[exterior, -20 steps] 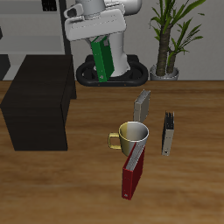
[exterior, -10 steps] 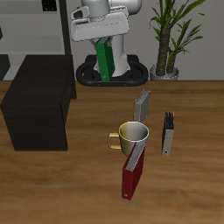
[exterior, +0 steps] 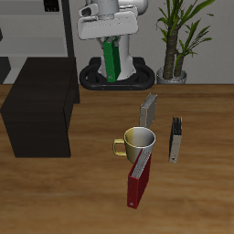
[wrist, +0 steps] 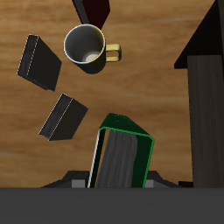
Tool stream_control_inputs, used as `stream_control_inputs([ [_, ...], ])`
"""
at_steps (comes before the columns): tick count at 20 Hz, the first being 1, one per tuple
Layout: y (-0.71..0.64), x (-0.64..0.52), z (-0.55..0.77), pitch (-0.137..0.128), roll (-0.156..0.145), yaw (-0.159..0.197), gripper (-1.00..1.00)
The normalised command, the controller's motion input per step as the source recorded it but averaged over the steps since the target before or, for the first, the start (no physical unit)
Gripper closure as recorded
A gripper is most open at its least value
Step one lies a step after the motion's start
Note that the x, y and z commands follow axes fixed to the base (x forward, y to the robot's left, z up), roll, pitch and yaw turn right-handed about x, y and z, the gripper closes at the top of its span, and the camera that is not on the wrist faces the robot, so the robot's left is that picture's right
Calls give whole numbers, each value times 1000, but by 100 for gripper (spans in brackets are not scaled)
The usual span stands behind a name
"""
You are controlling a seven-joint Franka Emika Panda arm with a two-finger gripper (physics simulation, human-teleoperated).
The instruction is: Place the green book in the top region of the shelf
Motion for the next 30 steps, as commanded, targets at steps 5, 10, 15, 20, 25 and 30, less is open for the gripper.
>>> stream_control_inputs([
  [5,323,60,-11,21,-90,36,100],
  [10,219,144,-40,7,-122,63,100],
  [15,76,27,-102,2,-120,52,100],
  [20,-52,25,-97,-19,-71,35,100],
  [25,-66,61,-126,4,-75,31,100],
  [30,63,27,-193,-19,-84,18,100],
])
